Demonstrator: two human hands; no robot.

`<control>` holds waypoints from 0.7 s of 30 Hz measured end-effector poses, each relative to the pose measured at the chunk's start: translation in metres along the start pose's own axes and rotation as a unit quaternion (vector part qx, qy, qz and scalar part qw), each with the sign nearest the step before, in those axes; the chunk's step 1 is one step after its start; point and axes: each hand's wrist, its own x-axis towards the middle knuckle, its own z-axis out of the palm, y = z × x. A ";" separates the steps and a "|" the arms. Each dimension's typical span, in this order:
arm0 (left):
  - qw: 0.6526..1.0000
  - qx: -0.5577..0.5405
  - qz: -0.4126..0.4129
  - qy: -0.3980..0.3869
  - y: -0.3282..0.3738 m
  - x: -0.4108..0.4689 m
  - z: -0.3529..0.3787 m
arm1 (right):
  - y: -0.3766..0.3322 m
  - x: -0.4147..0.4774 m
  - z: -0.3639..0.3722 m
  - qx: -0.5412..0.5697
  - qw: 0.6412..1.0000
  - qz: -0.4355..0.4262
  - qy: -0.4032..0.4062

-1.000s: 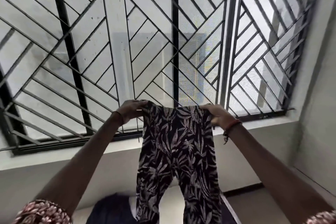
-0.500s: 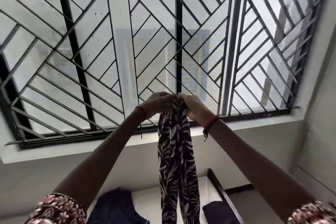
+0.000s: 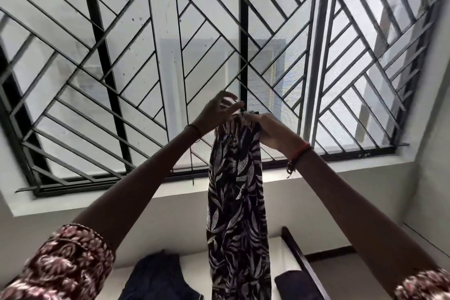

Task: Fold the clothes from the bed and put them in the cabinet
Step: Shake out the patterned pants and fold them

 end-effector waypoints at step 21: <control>0.933 0.294 0.137 -0.155 0.052 0.053 -0.026 | -0.025 -0.019 -0.004 -0.063 0.981 -0.183 0.023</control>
